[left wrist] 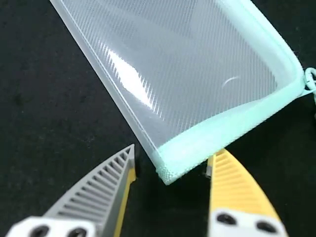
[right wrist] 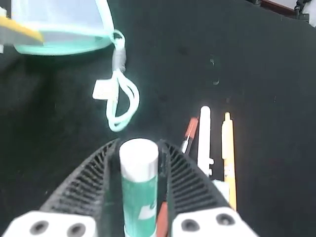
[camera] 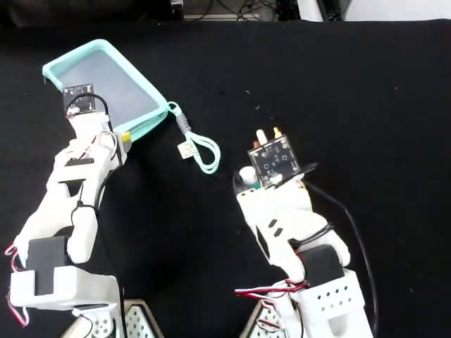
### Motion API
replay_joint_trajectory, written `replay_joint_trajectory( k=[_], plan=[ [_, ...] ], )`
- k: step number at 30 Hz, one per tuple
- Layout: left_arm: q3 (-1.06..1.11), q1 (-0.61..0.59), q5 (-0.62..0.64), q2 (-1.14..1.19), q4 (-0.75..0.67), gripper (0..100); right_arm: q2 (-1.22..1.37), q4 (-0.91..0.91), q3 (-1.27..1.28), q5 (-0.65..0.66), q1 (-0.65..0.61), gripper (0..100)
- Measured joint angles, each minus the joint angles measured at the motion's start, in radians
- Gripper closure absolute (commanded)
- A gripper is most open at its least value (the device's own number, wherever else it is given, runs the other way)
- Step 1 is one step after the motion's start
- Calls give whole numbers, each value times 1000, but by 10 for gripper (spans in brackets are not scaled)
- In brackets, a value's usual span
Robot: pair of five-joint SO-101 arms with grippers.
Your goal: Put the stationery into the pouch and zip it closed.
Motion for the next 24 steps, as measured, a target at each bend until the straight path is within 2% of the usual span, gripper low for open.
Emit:
replay_joint_trajectory(
  k=[4,12,19,24],
  plan=[
    [0,-3,-2,0,0,866,-3,-2,0,0,0,986],
    [0,-5,-43,35,-23,762,-3,-2,0,0,0,986],
    [-12,-12,-44,100,-81,762,-3,-2,0,0,0,986],
    [-34,-64,-46,100,-89,762,-3,-2,0,0,0,986]
  ],
)
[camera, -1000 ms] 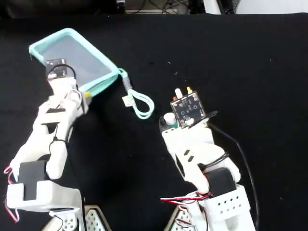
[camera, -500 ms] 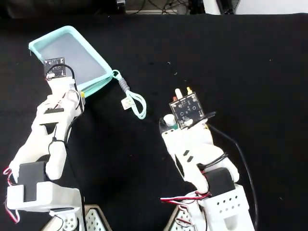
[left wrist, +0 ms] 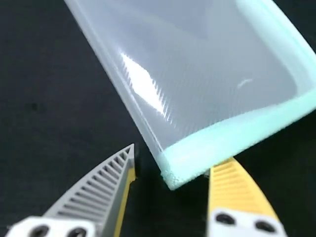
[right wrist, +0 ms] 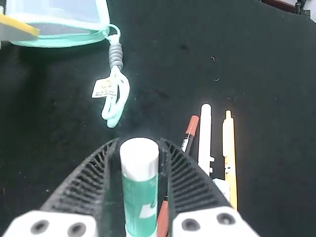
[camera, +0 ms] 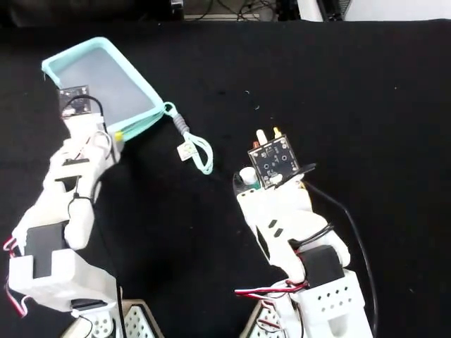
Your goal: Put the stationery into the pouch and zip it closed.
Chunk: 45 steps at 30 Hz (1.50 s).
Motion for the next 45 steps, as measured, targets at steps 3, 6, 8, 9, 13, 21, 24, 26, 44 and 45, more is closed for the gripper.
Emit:
replay_joint_trajectory(
  k=[3,6,8,9,13,21,24,26,44,45],
  plan=[
    [-5,-29,0,0,0,762,0,0,0,0,0,986],
    [-11,-44,0,0,0,762,0,0,0,0,0,986],
    [-11,-54,0,0,0,770,0,0,0,0,0,986],
    [-11,-57,0,0,0,791,0,0,0,0,0,986],
    [-11,-64,0,0,0,983,0,0,18,0,0,986],
    [-12,-74,2,0,0,971,0,0,17,2,0,986],
    [-12,-74,2,0,0,971,0,0,17,3,0,986],
    [-12,-74,2,-17,15,971,0,0,17,3,0,986],
    [26,-35,68,-1071,766,972,0,0,17,3,0,986],
    [26,-35,68,-1123,799,972,0,0,17,3,0,986]
  ],
)
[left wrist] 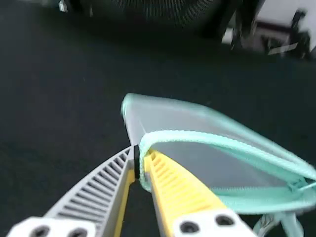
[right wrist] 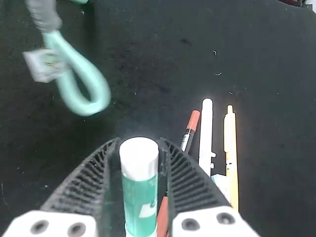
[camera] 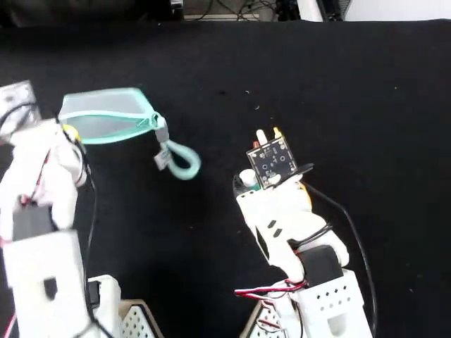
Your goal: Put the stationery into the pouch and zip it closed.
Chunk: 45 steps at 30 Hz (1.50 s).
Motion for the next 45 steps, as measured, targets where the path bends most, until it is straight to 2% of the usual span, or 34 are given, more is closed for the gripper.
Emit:
replay_joint_trajectory(
  k=[4,8,16,19,26,41,45],
  plan=[
    [-66,0,3,-75,161,972,0,0,0,0,0,986],
    [-281,0,3,-12,373,972,0,0,0,0,0,986],
    [-790,-3,-12,454,760,971,0,0,0,0,0,986],
    [-956,-3,-17,626,847,971,0,0,0,0,0,986],
    [-1077,-3,-20,736,862,971,0,0,0,0,0,986],
    [-925,-6,-21,736,551,968,0,0,0,0,0,986],
    [-916,-6,-23,736,545,875,0,0,0,0,0,986]
  ],
)
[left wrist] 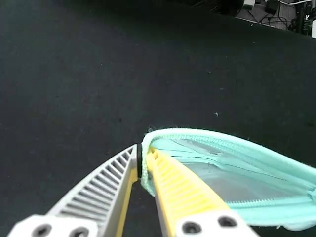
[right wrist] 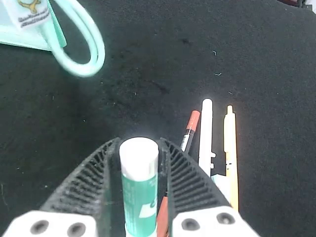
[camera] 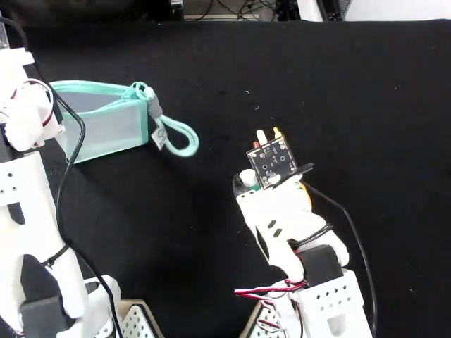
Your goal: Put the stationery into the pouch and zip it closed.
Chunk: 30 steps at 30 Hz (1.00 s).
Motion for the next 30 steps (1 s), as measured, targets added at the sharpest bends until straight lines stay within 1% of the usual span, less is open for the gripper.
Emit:
replay_joint_trajectory(
  k=[2,8,10,12,13,18,25,28,30],
  plan=[
    [23,0,3,2,20,848,0,0,0,0,0,986],
    [20,8,3,18,97,878,0,0,0,0,0,986],
    [17,6,3,18,106,906,0,0,0,2,0,986],
    [6,6,3,18,109,966,0,0,0,2,0,986],
    [3,8,3,18,109,977,0,0,0,2,0,986],
    [-41,8,5,20,144,970,0,0,0,2,0,986],
    [-203,9,3,20,298,970,0,0,0,3,0,986],
    [-210,9,-5,20,327,971,0,0,0,3,0,986],
    [-178,9,-35,20,328,971,-3,0,-2,6,5,986]
  ],
)
